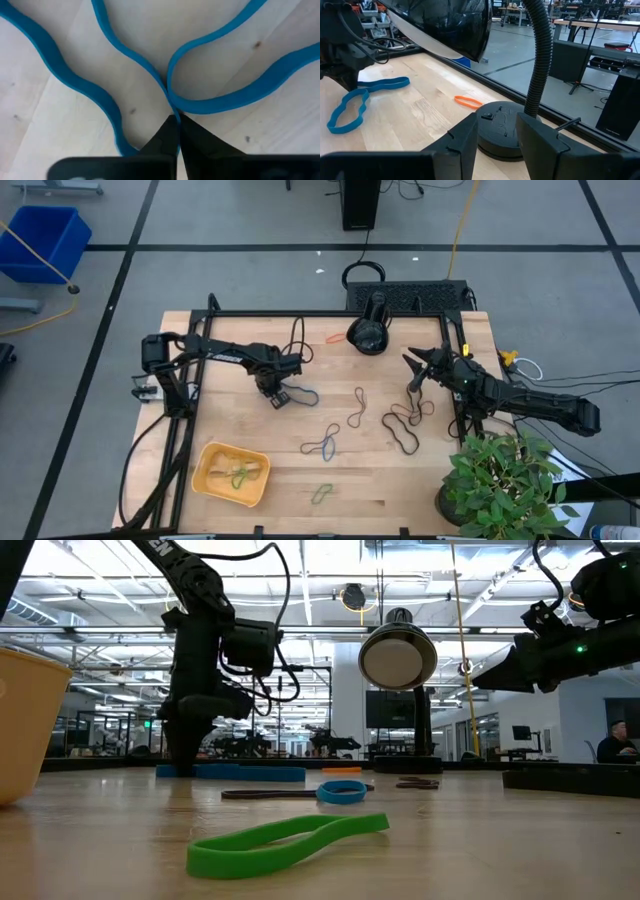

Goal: Pick and place rubber bands into bin
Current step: Put the left blue rubberband into the yellow bin

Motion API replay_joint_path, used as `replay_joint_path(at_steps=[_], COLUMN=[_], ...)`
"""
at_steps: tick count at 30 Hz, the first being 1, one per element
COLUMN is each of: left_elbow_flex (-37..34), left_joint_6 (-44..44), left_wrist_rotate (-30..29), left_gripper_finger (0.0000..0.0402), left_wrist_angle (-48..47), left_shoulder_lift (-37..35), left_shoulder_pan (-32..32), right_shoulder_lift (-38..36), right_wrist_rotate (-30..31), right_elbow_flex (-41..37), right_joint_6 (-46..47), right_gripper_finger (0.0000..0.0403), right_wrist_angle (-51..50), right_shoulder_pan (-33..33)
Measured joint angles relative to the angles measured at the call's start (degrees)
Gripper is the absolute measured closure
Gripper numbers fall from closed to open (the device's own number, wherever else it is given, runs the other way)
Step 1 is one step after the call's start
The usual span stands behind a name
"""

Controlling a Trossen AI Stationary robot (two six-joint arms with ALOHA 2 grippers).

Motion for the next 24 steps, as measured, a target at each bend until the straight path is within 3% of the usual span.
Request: replay_joint_path(at_steps=[11,24], left_elbow_flex=[-0.1,0.0], left_joint_6=[0.0,-4.5], left_wrist_rotate=[-0.2,-0.7], left_gripper_finger=[0.0393,0.0394], left_wrist_angle=[-5.0,-9.0], left_shoulder_lift=[-4.1,-24.9], left_shoulder_pan=[-2.1,-4.5], right_shoulder_lift=[0.0,0.0], right_wrist_rotate=[-0.1,-0.2], right_elbow_flex=[0.0,0.0], right_joint_6=[0.2,0.2], right_gripper_finger=[0.0273,0.0273], right_wrist_angle=[0.0,0.2], right_shoulder_pan=[0.0,0.0])
